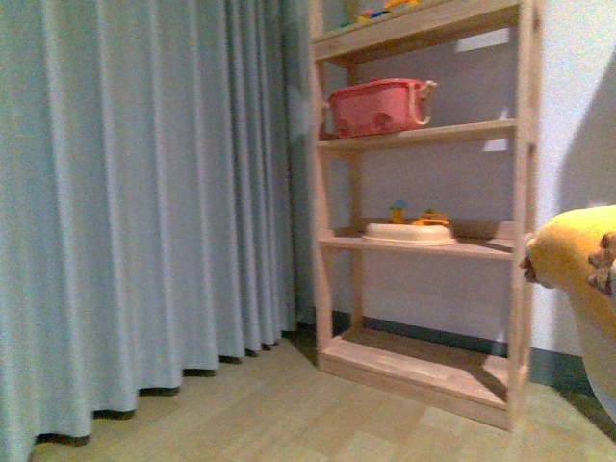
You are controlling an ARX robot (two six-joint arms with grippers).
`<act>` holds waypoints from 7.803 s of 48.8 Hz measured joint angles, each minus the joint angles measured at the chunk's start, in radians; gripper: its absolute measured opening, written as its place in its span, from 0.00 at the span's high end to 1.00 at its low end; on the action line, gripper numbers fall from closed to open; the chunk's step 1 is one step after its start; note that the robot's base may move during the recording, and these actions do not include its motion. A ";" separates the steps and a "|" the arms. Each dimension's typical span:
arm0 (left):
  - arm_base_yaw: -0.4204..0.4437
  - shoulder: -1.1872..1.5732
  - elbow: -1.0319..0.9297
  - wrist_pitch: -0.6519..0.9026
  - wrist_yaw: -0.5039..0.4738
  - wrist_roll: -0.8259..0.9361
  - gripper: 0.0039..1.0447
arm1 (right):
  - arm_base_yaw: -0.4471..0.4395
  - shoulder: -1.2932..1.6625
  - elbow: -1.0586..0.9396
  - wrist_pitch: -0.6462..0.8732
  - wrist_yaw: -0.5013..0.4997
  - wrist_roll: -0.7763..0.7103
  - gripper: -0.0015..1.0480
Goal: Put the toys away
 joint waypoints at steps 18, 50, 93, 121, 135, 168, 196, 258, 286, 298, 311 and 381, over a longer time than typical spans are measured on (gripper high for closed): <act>0.000 0.000 0.000 0.000 0.000 0.000 0.06 | 0.000 -0.001 0.000 -0.001 0.000 0.000 0.93; -0.001 0.000 0.000 0.000 0.001 0.003 0.06 | -0.001 -0.002 0.000 -0.002 -0.003 0.000 0.93; -0.001 0.000 0.000 0.000 0.002 0.003 0.06 | 0.000 -0.001 0.000 -0.002 0.000 0.000 0.93; -0.001 0.000 0.000 0.000 0.001 0.003 0.06 | 0.000 0.000 0.000 -0.002 0.000 0.000 0.93; -0.001 0.000 0.000 0.000 0.001 0.003 0.06 | 0.000 0.000 0.000 -0.002 0.001 0.000 0.93; -0.001 0.000 0.000 0.000 0.001 0.003 0.06 | 0.000 0.000 0.000 -0.002 0.000 0.000 0.93; 0.000 0.000 0.000 0.000 0.001 0.003 0.06 | -0.227 0.522 0.728 -0.108 -0.039 -0.101 0.93; 0.000 0.000 0.000 0.000 0.001 0.003 0.06 | 0.319 1.779 2.259 -0.420 0.258 -0.005 0.93; 0.000 0.000 0.000 0.000 0.001 0.003 0.06 | 0.315 1.843 2.251 -0.362 0.187 0.125 0.93; 0.000 0.000 0.000 0.000 0.001 0.003 0.06 | 0.315 1.899 2.310 -0.357 0.164 0.160 0.93; 0.000 0.000 0.000 0.000 0.001 0.003 0.06 | 0.323 1.967 2.402 -0.369 0.138 0.207 0.93; 0.000 0.000 0.000 0.000 0.001 0.003 0.06 | 0.314 1.637 2.034 -0.171 0.209 0.161 0.06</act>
